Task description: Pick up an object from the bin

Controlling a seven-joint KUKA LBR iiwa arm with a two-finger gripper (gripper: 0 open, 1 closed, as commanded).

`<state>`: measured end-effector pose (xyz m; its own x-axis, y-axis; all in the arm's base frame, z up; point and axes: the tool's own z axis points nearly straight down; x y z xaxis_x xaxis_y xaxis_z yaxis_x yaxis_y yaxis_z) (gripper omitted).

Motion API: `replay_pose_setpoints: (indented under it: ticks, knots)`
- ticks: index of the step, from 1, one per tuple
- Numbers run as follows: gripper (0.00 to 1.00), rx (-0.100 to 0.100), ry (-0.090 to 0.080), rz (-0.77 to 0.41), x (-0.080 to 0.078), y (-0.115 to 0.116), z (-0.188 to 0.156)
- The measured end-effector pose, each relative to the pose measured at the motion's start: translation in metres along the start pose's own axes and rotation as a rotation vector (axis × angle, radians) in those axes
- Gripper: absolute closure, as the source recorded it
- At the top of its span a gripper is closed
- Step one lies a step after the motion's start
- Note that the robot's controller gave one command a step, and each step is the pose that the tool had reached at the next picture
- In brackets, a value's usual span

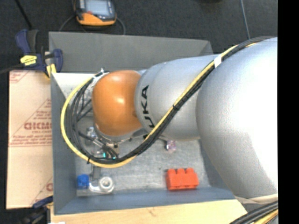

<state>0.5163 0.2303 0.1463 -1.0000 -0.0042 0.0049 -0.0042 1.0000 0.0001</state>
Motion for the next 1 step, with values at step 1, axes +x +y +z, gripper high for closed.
replay_pose_setpoints:
  ticks: [1]
  knots:
    - [0.00, -0.002, -0.017, -0.255, 0.0354, -0.0225, 0.0690]
